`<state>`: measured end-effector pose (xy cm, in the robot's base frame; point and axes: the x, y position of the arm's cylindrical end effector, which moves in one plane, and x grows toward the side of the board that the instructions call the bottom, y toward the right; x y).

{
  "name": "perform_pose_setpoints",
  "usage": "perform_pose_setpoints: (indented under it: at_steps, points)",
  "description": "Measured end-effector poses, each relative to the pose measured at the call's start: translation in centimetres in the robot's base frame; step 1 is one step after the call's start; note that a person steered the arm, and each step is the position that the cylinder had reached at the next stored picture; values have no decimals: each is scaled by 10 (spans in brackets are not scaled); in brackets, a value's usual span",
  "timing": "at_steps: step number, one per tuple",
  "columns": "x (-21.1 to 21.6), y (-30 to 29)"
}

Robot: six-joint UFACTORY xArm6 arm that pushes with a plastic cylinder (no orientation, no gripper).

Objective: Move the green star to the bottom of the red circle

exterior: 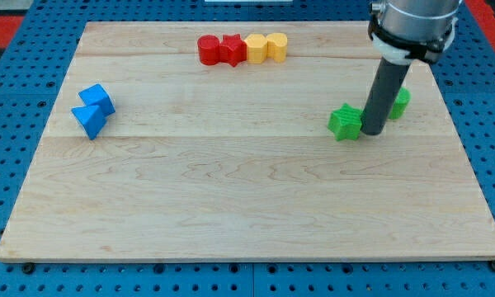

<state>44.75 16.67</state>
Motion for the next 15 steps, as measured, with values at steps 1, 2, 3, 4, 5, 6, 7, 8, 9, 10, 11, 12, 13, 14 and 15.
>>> perform_pose_setpoints:
  at_steps: [1, 2, 3, 4, 5, 6, 7, 8, 9, 10, 11, 12, 13, 14, 15]
  points:
    - [12, -19]
    - [-16, -35]
    - [-21, -12]
    - [-30, 7]
    - [-33, -25]
    - [-33, -73]
    - [-34, -90]
    - [-37, -77]
    - [-47, -58]
    - [-63, -58]
    - [-83, -63]
    - [-98, -90]
    - [-105, -134]
    - [-105, -180]
    - [-110, -224]
